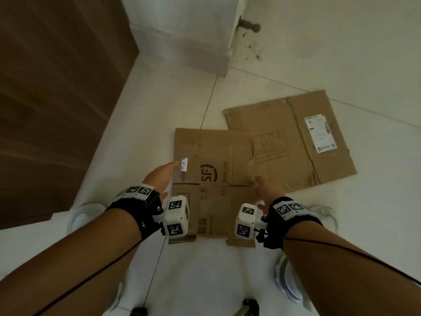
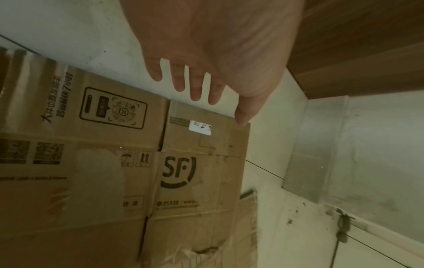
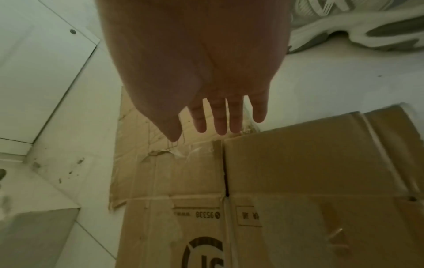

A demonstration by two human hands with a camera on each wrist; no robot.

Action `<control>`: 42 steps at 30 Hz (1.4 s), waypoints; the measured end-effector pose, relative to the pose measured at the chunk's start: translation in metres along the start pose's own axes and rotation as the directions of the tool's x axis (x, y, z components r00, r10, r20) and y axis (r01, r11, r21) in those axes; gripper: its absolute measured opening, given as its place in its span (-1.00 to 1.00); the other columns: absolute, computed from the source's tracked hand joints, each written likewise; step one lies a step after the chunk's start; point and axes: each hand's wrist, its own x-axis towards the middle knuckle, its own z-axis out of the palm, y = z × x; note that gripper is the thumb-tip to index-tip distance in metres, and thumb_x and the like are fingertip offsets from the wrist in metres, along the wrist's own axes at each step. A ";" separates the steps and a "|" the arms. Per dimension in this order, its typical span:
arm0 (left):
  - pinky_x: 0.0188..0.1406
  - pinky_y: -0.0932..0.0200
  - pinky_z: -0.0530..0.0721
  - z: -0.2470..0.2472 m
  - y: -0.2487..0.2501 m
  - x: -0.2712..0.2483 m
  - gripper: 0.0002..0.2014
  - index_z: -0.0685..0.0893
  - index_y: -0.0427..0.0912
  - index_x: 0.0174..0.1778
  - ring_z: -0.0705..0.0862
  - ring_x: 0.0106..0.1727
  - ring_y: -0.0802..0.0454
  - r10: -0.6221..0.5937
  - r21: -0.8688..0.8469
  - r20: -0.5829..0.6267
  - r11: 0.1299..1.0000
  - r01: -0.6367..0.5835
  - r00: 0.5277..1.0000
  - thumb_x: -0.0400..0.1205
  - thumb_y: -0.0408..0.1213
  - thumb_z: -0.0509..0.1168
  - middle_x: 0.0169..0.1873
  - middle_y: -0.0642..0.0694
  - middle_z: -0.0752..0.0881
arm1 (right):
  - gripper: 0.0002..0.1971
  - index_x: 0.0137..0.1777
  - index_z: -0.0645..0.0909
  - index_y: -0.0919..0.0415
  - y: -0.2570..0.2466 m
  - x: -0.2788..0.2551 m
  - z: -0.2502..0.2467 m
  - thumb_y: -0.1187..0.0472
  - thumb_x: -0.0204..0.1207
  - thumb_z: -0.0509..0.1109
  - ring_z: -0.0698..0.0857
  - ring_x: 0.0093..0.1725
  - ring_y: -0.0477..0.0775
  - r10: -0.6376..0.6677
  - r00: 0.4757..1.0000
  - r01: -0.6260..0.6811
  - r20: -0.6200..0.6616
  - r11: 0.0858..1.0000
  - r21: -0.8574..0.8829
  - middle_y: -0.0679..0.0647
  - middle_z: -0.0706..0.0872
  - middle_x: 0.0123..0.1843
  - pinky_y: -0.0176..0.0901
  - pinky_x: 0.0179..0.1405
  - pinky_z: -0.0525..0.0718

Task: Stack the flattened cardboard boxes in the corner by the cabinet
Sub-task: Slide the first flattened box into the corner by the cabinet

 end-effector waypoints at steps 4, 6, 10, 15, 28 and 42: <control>0.29 -0.06 0.45 0.001 -0.012 0.018 -0.36 0.42 -0.03 0.54 0.48 0.47 -0.08 -0.046 -0.021 -0.002 0.999 0.046 0.999 0.55 0.16 0.26 0.50 -0.03 0.50 | -0.50 0.43 0.51 0.29 0.003 0.018 0.007 0.01 0.58 0.19 0.56 0.33 0.32 0.048 0.998 -0.047 -0.045 0.998 0.033 0.30 0.58 0.35 0.14 0.42 0.51; 0.27 -0.05 0.42 0.003 -0.019 0.024 -0.43 0.46 -0.01 0.49 0.48 0.45 -0.06 -0.063 -0.022 0.012 0.998 0.063 0.998 0.58 0.13 0.24 0.46 -0.02 0.53 | -0.49 0.41 0.53 0.30 0.007 0.026 0.011 -0.01 0.57 0.21 0.56 0.18 0.21 0.065 0.996 -0.062 -0.064 0.997 0.047 0.21 0.60 0.18 0.15 0.41 0.51; 0.28 -0.02 0.38 0.005 -0.023 0.028 -0.51 0.51 -0.03 0.44 0.49 0.33 -0.04 -0.058 -0.034 0.018 0.998 0.058 0.998 0.62 0.08 0.22 0.34 -0.04 0.59 | -0.47 0.45 0.48 0.28 0.009 0.025 0.016 0.00 0.56 0.26 0.52 0.13 0.11 0.079 0.996 -0.076 -0.033 0.994 0.073 0.04 0.58 -0.07 0.14 0.44 0.52; 0.38 -0.07 0.39 0.003 -0.019 0.029 -0.38 0.45 -0.14 0.52 0.45 0.51 -0.13 -0.080 -0.034 0.005 0.996 0.080 0.997 0.59 0.09 0.27 0.49 -0.09 0.51 | -0.54 0.28 0.61 0.21 0.007 0.020 0.018 -0.06 0.50 0.29 0.60 0.33 0.27 0.087 0.995 -0.080 -0.057 0.990 0.120 0.19 0.66 0.25 0.18 0.43 0.52; 0.40 -0.18 0.51 -0.046 0.070 0.031 -0.38 0.57 -0.16 0.36 0.60 0.25 -0.20 0.083 -0.065 -0.069 0.994 -0.088 0.994 0.47 0.15 0.34 0.19 -0.10 0.64 | -0.67 0.28 0.56 0.04 -0.073 0.005 0.049 -0.04 0.62 0.15 0.63 0.25 0.26 -0.126 0.992 0.118 0.019 0.963 0.244 0.14 0.65 0.29 0.24 0.33 0.60; 0.04 0.03 0.67 -0.121 0.183 0.089 -0.33 0.67 -0.12 0.31 0.70 0.12 -0.05 0.224 -0.098 -0.217 0.963 -0.250 0.950 0.33 0.18 0.39 0.20 -0.04 0.74 | -0.20 0.63 0.11 0.36 -0.221 0.043 0.115 0.28 0.48 0.46 0.25 0.63 0.31 -0.203 0.979 0.200 0.001 0.964 -0.173 0.37 0.19 0.64 0.00 0.55 0.29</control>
